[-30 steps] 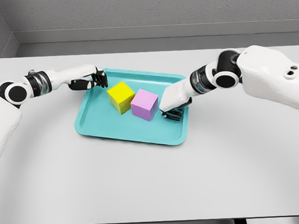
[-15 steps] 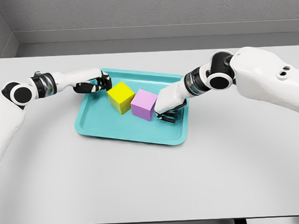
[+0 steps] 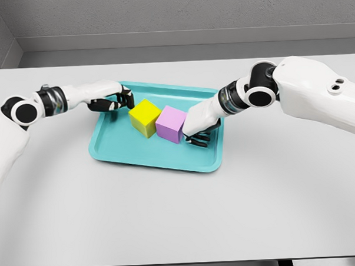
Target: Push two cubes
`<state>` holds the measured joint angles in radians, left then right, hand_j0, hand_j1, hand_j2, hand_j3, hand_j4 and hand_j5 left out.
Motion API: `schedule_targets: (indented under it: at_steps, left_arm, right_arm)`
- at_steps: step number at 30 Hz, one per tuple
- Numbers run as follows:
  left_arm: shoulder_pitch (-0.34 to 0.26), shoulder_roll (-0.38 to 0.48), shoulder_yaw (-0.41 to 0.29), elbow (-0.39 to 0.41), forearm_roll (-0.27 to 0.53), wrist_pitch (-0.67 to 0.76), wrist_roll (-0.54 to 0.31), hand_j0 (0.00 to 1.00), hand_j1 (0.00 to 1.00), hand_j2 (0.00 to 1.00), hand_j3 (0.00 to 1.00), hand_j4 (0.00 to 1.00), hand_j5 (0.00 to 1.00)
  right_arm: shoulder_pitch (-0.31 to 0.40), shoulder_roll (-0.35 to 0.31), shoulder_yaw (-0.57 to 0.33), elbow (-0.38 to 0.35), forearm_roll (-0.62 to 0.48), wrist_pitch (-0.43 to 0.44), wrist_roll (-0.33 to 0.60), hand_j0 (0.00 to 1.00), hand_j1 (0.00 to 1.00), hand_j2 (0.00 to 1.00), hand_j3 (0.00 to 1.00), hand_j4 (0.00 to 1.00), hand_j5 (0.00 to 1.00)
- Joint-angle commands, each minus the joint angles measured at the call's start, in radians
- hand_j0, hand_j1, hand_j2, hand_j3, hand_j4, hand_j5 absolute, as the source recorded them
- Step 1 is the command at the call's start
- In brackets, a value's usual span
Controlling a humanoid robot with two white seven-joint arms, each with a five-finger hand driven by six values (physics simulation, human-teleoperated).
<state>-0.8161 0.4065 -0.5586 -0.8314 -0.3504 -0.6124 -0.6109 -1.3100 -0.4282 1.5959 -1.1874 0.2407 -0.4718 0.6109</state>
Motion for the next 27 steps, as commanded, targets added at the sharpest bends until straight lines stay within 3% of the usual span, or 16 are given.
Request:
schedule_targets:
  at_steps: [1,7,16,27]
  left_arm:
    - [0.000,0.015,0.002,-0.011,0.008,0.002,0.000,0.44,0.44,0.44,0.44,0.44,0.44]
    - [0.012,0.040,0.002,-0.028,0.010,0.002,0.000,0.45,0.45,0.45,0.45,0.45,0.45]
    - [0.028,0.041,-0.001,-0.055,0.019,0.002,0.000,0.45,0.45,0.45,0.45,0.45,0.45]
    - [0.057,0.048,-0.015,-0.104,0.033,0.002,0.000,0.46,0.46,0.46,0.46,0.46,0.46]
  right_arm:
    - [0.000,-0.003,-0.004,0.025,-0.003,-0.001,0.000,0.16,0.16,0.16,0.16,0.16,0.16]
    - [-0.009,0.005,-0.008,0.111,-0.001,-0.001,0.000,0.16,0.16,0.16,0.16,0.16,0.16]
    - [-0.037,0.132,-0.008,0.305,0.008,0.001,0.000,0.16,0.16,0.16,0.16,0.16,0.16]
    - [-0.046,0.166,-0.007,0.330,0.011,0.002,0.000,0.15,0.15,0.15,0.15,0.15,0.15]
